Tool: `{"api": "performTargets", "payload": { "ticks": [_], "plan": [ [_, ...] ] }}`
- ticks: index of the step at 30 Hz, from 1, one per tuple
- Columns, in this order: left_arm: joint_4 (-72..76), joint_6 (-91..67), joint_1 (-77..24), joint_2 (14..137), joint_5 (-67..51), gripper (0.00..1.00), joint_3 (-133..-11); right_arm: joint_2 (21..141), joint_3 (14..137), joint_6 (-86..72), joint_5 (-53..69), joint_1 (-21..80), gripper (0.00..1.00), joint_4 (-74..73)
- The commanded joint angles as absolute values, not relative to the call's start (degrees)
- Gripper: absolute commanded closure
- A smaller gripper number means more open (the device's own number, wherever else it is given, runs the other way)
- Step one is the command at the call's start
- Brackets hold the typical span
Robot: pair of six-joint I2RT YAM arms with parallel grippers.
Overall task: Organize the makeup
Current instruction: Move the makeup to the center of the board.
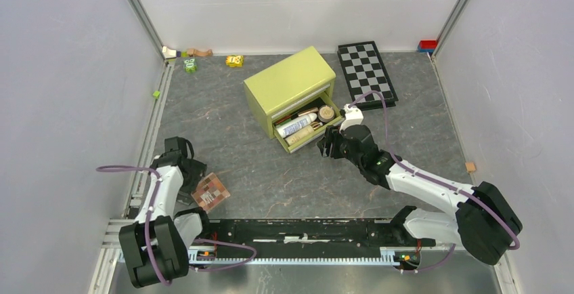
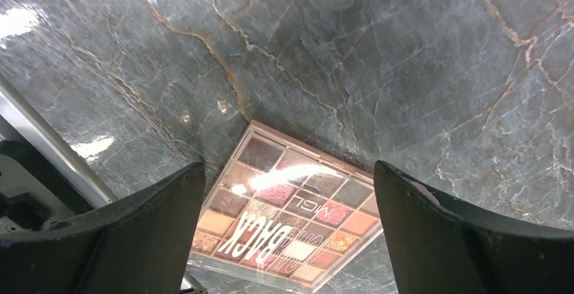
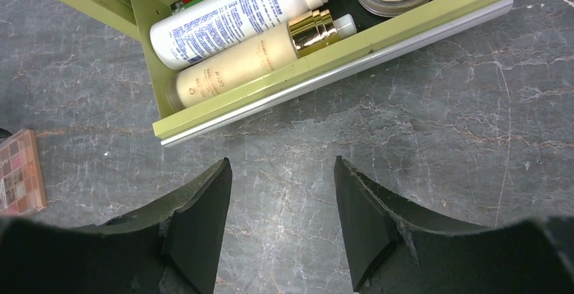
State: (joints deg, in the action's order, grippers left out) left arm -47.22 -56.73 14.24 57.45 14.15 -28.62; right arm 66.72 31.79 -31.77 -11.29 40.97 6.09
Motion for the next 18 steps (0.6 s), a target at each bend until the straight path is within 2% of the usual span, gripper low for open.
{"api": "performTargets", "payload": {
  "ticks": [1, 18],
  "plan": [
    [-45.87, -60.39, 12.7, 56.84, 11.9, 0.0, -27.48, 66.45, 31.09, -32.74, -10.93, 40.69, 0.36, 8.79],
    [-39.15, -78.18, -21.18, 71.63, 11.35, 0.0, -31.54, 63.75, 30.68, -32.63, -14.22, 40.54, 0.36, 6.88]
  ]
}}
